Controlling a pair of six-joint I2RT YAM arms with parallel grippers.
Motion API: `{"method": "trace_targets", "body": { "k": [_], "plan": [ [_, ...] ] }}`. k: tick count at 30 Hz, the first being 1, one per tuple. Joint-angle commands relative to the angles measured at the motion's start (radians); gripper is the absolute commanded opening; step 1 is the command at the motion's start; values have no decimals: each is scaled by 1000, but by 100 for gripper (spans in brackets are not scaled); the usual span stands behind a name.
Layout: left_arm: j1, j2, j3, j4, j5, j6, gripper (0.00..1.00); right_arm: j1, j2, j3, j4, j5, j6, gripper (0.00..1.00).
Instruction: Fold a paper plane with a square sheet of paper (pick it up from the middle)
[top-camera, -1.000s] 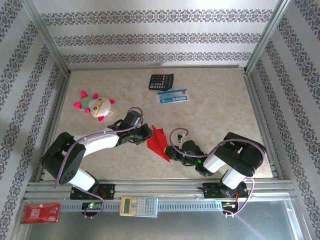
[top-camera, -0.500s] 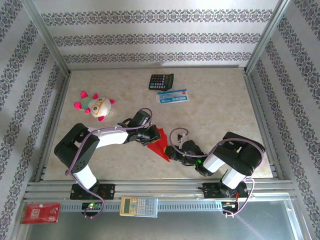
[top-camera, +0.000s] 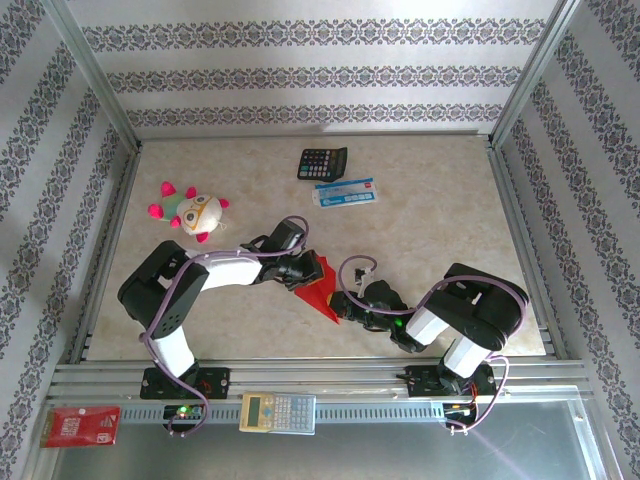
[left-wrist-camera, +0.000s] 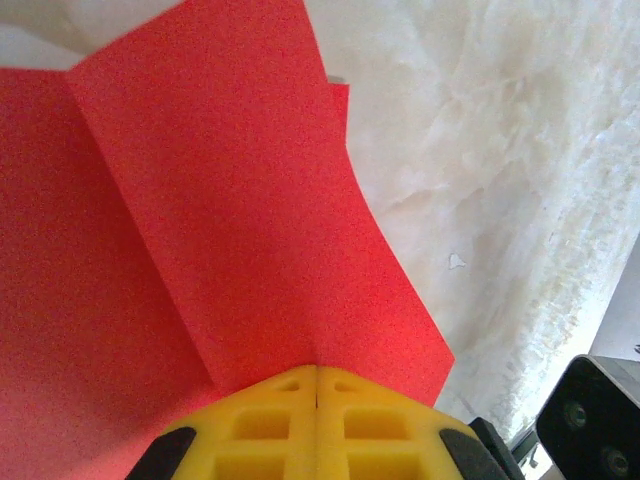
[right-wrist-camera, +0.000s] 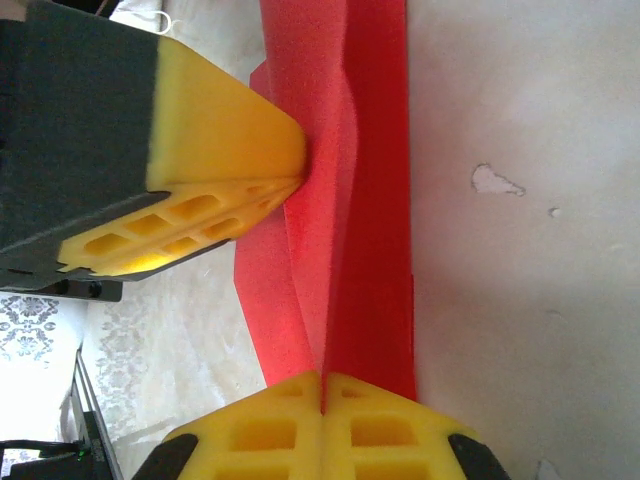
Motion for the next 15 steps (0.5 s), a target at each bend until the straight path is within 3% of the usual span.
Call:
{"method": "trace_targets", "body": {
  "k": [1,15],
  "plan": [
    [-14,18,36,6,4,36,5,-14,64,1,-160,42,5,0],
    [-14,48,28,-13,-16,46,5,-16,68,0,-160,45,11,0]
  ]
}}
